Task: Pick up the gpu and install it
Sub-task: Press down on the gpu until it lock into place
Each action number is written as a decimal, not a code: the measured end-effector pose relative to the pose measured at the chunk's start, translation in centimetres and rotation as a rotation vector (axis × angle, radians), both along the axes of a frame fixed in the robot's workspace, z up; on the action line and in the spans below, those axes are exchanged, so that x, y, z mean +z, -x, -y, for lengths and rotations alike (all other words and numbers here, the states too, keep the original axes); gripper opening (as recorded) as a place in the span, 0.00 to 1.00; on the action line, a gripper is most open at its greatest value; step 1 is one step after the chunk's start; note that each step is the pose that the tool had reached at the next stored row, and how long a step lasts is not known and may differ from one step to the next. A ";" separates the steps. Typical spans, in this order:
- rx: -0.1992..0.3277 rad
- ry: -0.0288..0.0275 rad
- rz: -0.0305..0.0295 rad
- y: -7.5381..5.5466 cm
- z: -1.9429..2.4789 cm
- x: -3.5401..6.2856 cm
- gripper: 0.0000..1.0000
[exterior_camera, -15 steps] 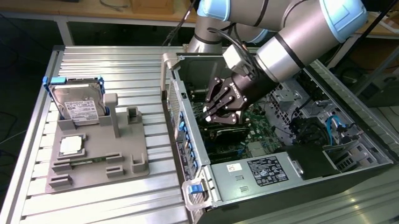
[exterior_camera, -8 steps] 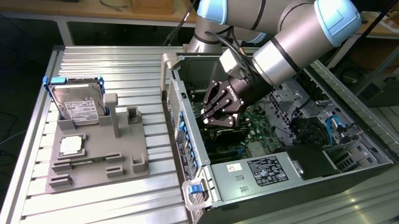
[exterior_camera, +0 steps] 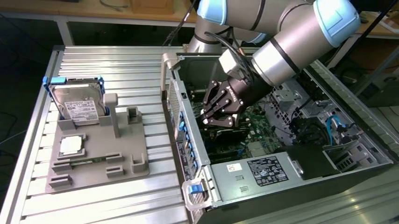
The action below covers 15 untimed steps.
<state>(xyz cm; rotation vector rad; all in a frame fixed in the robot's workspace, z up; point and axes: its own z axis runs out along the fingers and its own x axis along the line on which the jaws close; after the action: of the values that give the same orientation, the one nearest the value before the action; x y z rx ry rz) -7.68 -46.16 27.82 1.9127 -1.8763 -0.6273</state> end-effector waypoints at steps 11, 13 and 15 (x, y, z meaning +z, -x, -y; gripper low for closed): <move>0.000 0.0027 0.0000 0.0 0.01 -1.00 0.11; 0.000 0.0035 -0.0001 0.0 0.00 -1.02 0.11; 0.000 0.0052 0.0008 -0.1 -0.02 -1.06 0.11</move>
<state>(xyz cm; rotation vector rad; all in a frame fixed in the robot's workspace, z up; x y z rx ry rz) -7.63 -46.14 26.76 1.9099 -1.8767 -0.6211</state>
